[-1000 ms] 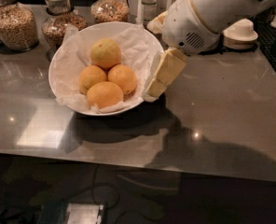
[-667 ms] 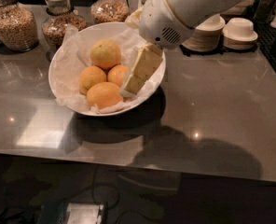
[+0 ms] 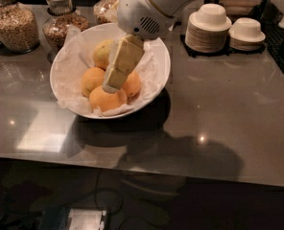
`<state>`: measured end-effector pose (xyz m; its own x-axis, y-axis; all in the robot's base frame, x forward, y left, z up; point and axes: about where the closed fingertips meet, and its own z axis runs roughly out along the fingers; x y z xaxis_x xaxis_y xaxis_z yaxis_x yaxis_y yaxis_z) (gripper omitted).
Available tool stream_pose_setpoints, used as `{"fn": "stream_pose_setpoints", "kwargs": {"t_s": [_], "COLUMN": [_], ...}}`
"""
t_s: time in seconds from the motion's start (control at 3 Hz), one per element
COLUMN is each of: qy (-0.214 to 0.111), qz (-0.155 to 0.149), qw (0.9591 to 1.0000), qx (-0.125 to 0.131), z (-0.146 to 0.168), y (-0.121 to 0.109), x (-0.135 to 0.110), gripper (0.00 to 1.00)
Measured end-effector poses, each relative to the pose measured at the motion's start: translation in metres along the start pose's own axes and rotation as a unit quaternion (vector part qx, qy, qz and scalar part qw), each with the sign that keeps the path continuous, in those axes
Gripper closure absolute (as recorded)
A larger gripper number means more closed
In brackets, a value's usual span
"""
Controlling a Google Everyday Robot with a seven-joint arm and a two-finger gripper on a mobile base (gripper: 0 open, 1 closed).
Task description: Pick orange from white bowl
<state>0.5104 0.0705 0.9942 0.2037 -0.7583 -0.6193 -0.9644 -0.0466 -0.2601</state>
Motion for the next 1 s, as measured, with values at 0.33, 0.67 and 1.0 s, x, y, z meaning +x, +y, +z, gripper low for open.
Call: {"fn": "stream_pose_setpoints", "kwargs": {"t_s": [0.33,0.67,1.0], "qy": [-0.014,-0.027,-0.044], "qz": [0.028,0.064,0.118], "qw": [0.9993,0.9964,0.9892], "qx": [0.020,0.048,0.075], "z": [0.016,0.032,0.050], "y": [-0.024,-0.056,-0.079], "x": [0.014,0.037,0.069], "gripper": [0.00,0.00,0.00]}}
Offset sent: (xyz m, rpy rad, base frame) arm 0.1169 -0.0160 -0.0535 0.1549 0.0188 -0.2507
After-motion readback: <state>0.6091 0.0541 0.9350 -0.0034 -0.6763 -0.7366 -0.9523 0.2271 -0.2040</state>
